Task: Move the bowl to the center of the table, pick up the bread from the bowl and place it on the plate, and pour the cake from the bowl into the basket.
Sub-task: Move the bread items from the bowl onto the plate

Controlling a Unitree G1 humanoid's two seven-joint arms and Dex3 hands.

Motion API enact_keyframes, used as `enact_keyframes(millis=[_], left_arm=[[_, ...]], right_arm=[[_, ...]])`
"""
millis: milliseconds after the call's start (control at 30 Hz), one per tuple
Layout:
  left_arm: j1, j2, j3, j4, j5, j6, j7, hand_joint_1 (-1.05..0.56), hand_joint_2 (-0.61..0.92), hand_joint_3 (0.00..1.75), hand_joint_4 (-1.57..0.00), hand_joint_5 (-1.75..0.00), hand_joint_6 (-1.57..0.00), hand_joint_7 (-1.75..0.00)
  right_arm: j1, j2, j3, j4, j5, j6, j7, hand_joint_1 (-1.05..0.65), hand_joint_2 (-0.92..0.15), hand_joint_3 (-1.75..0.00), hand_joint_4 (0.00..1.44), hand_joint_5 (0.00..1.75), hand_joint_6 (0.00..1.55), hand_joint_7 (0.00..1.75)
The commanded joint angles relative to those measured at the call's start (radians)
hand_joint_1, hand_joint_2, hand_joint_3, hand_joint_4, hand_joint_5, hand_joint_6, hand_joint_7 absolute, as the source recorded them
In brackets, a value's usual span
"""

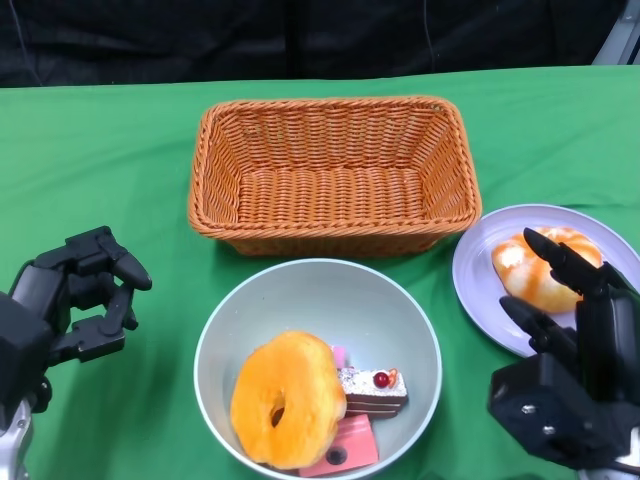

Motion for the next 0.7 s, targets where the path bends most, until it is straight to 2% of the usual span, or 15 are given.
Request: enact_keyframes(millis=[33, 133, 233, 300, 533, 700], left_arm=[[-0.002, 0.016, 0.001, -0.001, -0.003, -0.002, -0.001, -0.02, 0.59, 1.08, -0.74, -1.72, -0.73, -1.41], [-0.002, 0.016, 0.001, -0.001, -0.004, -0.001, -0.002, -0.02, 0.6, 1.06, -0.74, -1.73, -0.73, -1.41], [-0.012, 0.013, -0.001, 0.01, -0.004, -0.002, -0.009, -0.02, 0.61, 1.05, -0.74, -1.71, -0.73, -1.41], [-0.016, 0.012, -0.001, 0.014, -0.005, 0.001, -0.01, -0.02, 0.61, 1.04, -0.74, -1.7, -0.73, -1.41], [-0.02, 0.009, -0.003, 0.02, -0.004, 0.001, -0.008, -0.02, 0.62, 1.02, -0.75, -1.7, -0.73, -1.41], [-0.013, 0.007, -0.009, 0.009, -0.001, -0.005, 0.001, -0.04, 0.62, 1.01, -0.74, -1.71, -0.73, -1.4]], right_arm=[[0.128, -0.028, 0.01, -0.28, 0.112, 0.041, 0.22, -0.57, -0.92, -0.1, 0.42, 0.49, 0.55, 0.0], [0.149, -0.014, -0.007, -0.331, 0.114, 0.074, 0.273, -0.58, -0.92, -0.1, 0.44, 0.44, 0.54, 0.0], [0.202, -0.054, 0.005, -0.542, 0.176, 0.091, 0.433, -0.59, -0.92, -0.08, 0.48, 0.41, 0.57, 0.01], [0.202, -0.08, 0.005, -0.624, 0.193, 0.1, 0.515, -0.6, -0.92, -0.07, 0.5, 0.4, 0.58, 0.02], [0.121, -0.121, -0.004, -0.631, 0.225, 0.112, 0.67, -0.61, -0.92, -0.03, 0.53, 0.31, 0.58, 0.0], [0.029, -0.151, 0.004, -0.557, 0.256, 0.112, 0.777, -0.62, -0.92, -0.03, 0.57, 0.3, 0.59, 0.01]])
